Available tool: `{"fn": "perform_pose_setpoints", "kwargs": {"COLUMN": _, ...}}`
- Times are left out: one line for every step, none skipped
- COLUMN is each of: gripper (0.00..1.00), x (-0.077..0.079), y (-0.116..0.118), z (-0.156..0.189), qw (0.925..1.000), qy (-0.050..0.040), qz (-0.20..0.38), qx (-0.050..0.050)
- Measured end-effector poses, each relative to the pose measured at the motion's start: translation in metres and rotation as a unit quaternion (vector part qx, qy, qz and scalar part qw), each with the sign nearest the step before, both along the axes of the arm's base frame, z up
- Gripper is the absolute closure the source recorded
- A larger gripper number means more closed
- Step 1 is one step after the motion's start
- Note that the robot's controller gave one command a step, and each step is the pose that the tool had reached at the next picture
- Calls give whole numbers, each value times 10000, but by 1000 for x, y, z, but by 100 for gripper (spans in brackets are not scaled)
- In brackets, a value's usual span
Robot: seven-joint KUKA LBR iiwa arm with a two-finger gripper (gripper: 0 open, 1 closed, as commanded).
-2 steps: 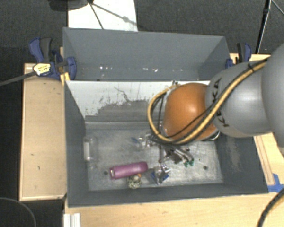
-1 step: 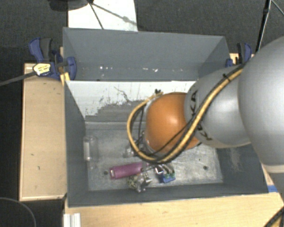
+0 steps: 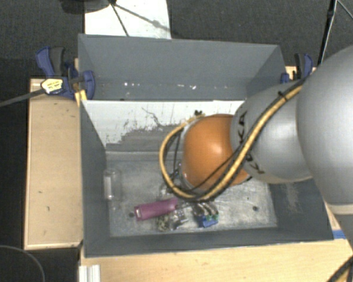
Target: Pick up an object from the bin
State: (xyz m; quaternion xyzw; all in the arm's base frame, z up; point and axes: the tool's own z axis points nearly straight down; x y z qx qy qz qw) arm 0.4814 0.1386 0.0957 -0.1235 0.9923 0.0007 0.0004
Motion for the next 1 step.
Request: {"fn": "perform_pose_setpoints", "kwargs": {"gripper": 100, "x": 0, "y": -5, "z": 112, "qw": 9996, "qy": -40, "qz": 275, "qx": 3}}
